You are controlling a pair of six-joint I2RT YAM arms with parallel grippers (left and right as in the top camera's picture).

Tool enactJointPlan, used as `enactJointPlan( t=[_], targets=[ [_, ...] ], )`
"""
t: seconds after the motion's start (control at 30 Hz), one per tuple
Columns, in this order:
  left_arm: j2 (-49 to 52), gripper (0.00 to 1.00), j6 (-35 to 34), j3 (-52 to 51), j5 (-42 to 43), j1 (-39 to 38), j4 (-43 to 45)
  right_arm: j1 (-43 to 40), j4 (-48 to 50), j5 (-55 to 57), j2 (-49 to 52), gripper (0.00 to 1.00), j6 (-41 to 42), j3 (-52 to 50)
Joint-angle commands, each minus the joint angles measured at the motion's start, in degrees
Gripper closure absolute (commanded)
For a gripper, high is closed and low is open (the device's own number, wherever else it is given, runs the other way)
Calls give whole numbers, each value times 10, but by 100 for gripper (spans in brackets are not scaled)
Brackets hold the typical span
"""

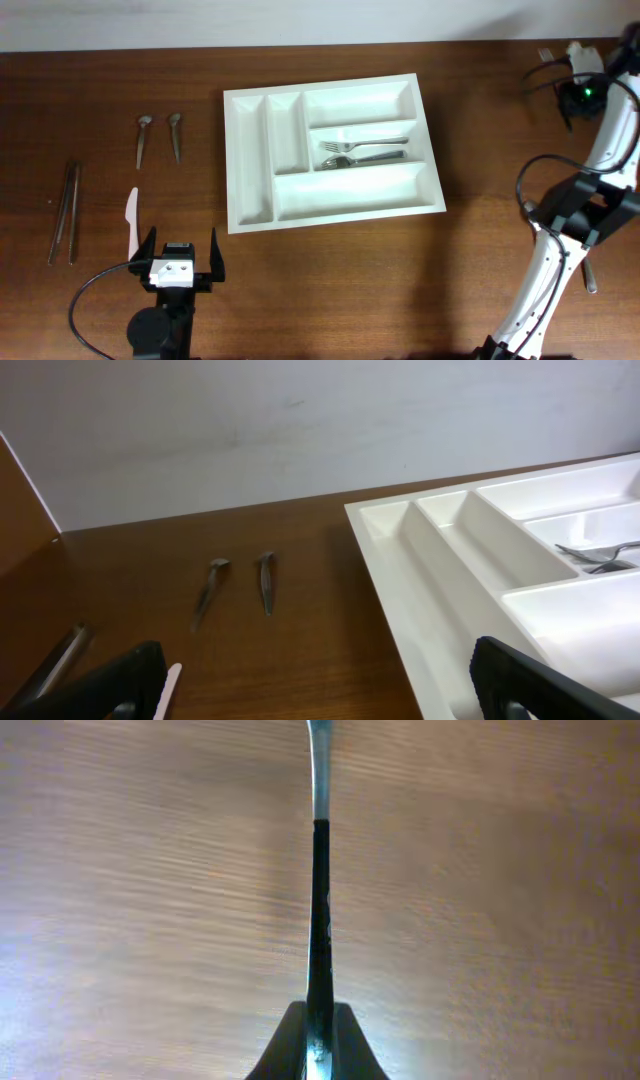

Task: Pack container
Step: 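Carry the third fork with the right gripper toward the tray compartment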

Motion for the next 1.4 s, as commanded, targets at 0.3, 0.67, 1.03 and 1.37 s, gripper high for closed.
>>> enactJointPlan(
  t=[0.3, 0.67, 1.03, 1.37],
  targets=[
    [-3, 1, 9, -3, -2, -2, 0, 166, -130, -61, -38, 96, -179, 108],
    [-3, 1, 9, -3, -2, -2, 0, 314, -151, -59, -42, 96, -203, 108],
    [-3, 1, 9, -3, -2, -2, 0, 353, -151, -61, -42, 96, -217, 99],
    [-3, 1, 9, -3, -2, -2, 0, 362, -151, -70, -42, 96, -302, 99]
  ],
)
